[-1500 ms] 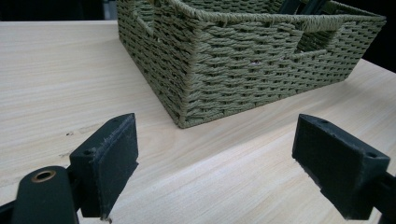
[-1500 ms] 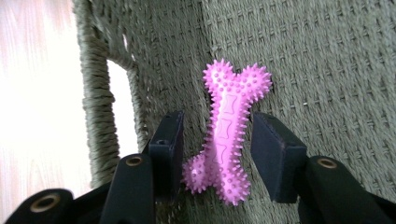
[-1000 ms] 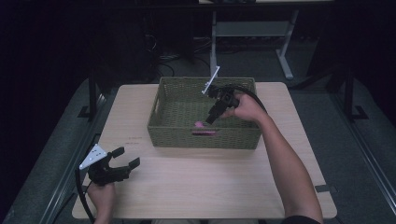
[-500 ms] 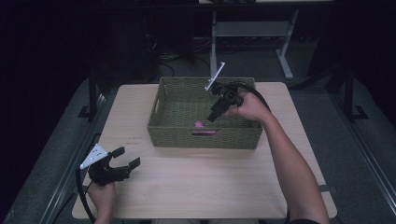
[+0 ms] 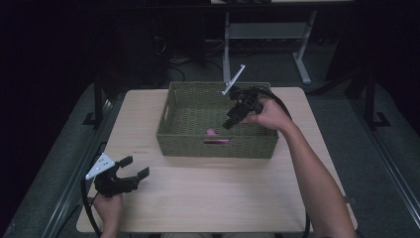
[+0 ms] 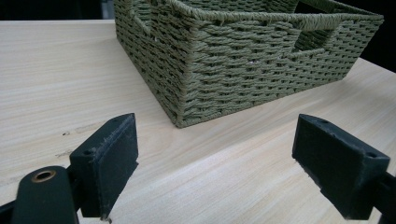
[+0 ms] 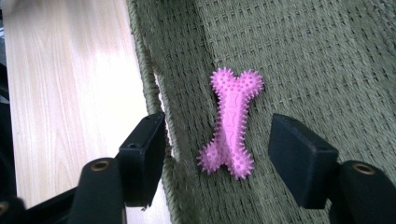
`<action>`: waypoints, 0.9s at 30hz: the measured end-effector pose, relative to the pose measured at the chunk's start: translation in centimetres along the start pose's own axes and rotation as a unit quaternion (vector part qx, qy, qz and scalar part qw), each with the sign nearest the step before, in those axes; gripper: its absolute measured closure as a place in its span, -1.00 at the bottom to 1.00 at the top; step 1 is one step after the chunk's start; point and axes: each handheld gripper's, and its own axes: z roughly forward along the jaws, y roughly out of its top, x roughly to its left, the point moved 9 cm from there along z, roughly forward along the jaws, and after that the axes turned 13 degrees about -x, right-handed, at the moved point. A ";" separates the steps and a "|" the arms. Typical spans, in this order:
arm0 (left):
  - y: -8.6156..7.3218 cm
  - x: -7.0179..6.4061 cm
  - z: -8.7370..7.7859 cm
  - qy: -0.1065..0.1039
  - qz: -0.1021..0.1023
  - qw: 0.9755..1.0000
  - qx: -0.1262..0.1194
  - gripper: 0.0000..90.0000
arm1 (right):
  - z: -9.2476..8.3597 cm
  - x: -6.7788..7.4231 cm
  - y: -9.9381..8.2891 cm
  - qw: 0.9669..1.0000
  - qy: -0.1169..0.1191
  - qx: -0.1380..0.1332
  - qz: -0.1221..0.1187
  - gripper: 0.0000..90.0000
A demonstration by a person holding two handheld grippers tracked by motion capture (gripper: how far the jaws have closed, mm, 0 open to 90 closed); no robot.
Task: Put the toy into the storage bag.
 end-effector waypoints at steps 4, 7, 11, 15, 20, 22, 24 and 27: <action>0.0 -0.1 0.0 0.000 0.001 1.000 0.001 -0.69 | -0.7 0.6 -0.1 1.000 -0.001 -0.006 -0.002 -0.23; 0.0 -0.1 0.1 -0.001 0.001 1.000 0.001 -0.69 | -1.2 0.9 0.0 1.000 -0.004 -0.008 -0.006 -0.24; 0.0 -0.1 0.1 -0.001 0.000 1.000 0.001 -0.69 | -1.7 1.4 0.0 1.000 -0.006 -0.011 -0.009 -0.25; -0.1 -0.1 0.1 -0.001 0.001 1.000 0.002 -0.69 | -2.2 2.1 -0.4 1.000 -0.006 -0.018 -0.011 -0.26; -0.1 -0.1 0.1 0.000 0.001 1.000 0.002 -0.69 | -2.6 2.7 -1.0 1.000 -0.007 -0.018 -0.011 -0.26; -0.1 -0.1 0.1 -0.001 0.001 1.000 0.002 -0.69 | -2.8 2.9 -1.3 1.000 -0.009 -0.019 -0.011 -0.26; -0.1 -0.2 0.1 0.000 0.002 1.000 0.003 -0.69 | -3.1 3.1 -1.8 1.000 -0.009 -0.023 -0.009 -0.27; -0.1 -0.1 0.1 0.000 0.003 1.000 0.004 -0.69 | -3.4 3.4 -2.3 1.000 -0.011 -0.022 -0.008 -0.27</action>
